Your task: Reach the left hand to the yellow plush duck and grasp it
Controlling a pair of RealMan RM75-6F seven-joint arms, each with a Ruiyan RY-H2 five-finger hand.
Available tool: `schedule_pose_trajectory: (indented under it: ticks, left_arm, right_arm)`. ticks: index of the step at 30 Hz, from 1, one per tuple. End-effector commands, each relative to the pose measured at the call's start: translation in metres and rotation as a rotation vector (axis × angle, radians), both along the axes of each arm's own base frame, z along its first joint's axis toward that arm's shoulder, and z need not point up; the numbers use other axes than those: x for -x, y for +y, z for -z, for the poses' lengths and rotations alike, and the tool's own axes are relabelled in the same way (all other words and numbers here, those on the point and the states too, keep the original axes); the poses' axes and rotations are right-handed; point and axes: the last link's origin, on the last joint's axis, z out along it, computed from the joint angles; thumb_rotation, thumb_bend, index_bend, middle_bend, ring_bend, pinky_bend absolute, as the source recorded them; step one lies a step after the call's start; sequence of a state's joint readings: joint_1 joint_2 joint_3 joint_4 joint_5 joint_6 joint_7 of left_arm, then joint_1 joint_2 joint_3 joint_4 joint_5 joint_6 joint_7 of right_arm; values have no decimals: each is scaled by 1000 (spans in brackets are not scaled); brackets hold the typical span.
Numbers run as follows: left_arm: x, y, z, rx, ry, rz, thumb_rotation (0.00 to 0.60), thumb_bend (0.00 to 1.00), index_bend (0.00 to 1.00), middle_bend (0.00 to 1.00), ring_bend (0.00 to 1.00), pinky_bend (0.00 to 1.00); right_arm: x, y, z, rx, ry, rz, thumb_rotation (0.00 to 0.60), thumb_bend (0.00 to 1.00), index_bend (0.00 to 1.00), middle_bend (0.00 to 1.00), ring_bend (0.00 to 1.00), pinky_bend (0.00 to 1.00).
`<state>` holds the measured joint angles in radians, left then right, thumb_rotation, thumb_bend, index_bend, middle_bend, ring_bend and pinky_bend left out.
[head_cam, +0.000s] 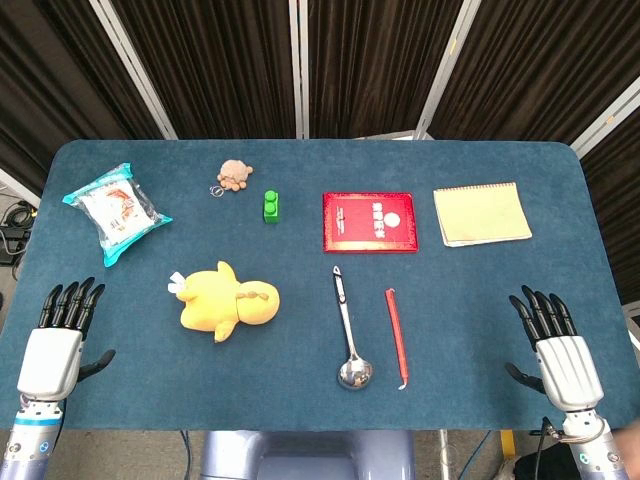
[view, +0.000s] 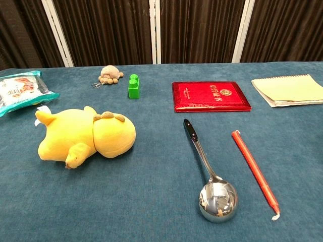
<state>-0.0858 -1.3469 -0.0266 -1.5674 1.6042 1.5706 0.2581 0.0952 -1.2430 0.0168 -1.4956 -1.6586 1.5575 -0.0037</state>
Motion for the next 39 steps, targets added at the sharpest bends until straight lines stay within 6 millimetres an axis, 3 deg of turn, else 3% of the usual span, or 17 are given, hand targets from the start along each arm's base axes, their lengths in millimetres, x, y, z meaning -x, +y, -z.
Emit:
schedule_pose_trajectory:
  ticks: [1, 20, 24, 26, 27, 31, 33, 39]
  left_arm:
    - [0, 0, 0, 1, 0, -1, 600, 56, 0, 0, 0, 0]
    - [0, 3, 2, 8, -4, -1, 600, 78, 0, 0, 0, 0]
    - [0, 3, 3, 9, -4, 2, 600, 153, 0, 0, 0, 0]
    - [0, 3, 3, 10, 0, 3, 600, 220, 0, 0, 0, 0]
    - [0, 3, 4, 10, 1, 4, 600, 299, 0, 0, 0, 0]
    - [-1, 3, 7, 14, -1, 12, 600, 844, 0, 0, 0, 0]
    - [-2, 5, 9, 17, 6, 20, 600, 976, 0, 0, 0, 0]
    - [-9, 14, 25, 42, 18, 71, 600, 1000, 0, 0, 0, 0]
  right_arm:
    - [0, 0, 0, 1, -1, 0, 600, 126, 0, 0, 0, 0]
    - [0, -3, 0, -1, -3, 7, 600, 126, 0, 0, 0, 0]
    - [1, -3, 0, -3, -2, 10, 600, 126, 0, 0, 0, 0]
    - [1, -2, 0, -3, -2, 9, 600, 126, 0, 0, 0, 0]
    - [1, -2, 0, -3, -2, 8, 600, 126, 0, 0, 0, 0]
    - [0, -1, -1, -1, -5, 3, 600, 126, 0, 0, 0, 0]
    - [0, -1, -1, 0, -6, 2, 600, 126, 0, 0, 0, 0]
    - [0, -1, -2, 3, -9, 6, 600, 126, 0, 0, 0, 0]
